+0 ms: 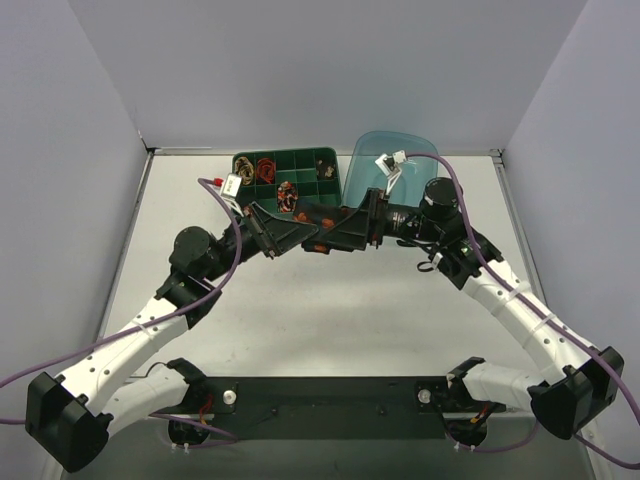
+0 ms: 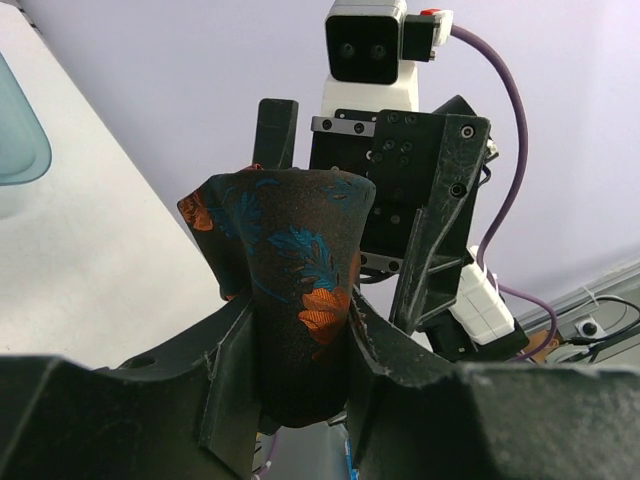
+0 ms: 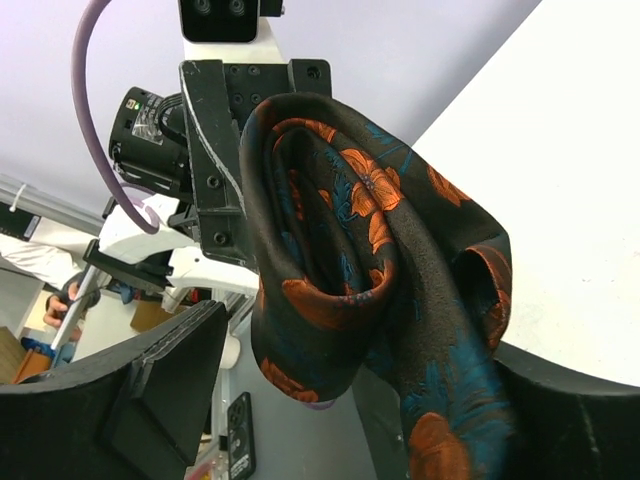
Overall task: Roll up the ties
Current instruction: Place the tie in the storage box.
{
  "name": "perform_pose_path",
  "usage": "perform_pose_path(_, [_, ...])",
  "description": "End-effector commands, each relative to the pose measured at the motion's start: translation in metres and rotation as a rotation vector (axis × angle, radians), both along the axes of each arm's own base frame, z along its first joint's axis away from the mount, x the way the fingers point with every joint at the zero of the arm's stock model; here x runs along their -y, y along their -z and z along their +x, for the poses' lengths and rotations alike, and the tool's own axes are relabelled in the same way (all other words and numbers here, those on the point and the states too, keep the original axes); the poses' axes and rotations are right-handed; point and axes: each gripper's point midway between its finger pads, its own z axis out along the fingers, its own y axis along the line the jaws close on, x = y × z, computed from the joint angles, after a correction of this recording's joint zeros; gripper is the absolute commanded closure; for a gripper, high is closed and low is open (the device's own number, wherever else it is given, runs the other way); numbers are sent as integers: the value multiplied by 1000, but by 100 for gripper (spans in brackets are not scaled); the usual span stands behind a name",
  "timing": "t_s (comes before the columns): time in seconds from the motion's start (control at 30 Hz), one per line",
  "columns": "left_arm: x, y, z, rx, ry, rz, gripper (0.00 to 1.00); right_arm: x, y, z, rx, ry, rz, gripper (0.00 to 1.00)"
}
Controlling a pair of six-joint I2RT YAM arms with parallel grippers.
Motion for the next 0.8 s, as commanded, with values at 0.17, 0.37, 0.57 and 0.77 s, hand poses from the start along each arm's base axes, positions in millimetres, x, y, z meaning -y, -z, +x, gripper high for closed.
perform_pose_path(0.17, [-5,-15,4,51,-53,6,58,-14,-14,-3,17,-107,40,50])
perform_pose_path(0.37, [-1,-9,9,38,-56,31,58,-16,-5,1,-3,-101,18,64])
perform_pose_path(0.57, [-1,3,18,9,-88,86,54,-17,6,14,-26,-90,-9,92])
perform_pose_path(0.77, [-11,26,39,-48,-191,228,41,-16,26,34,-61,-56,-59,100])
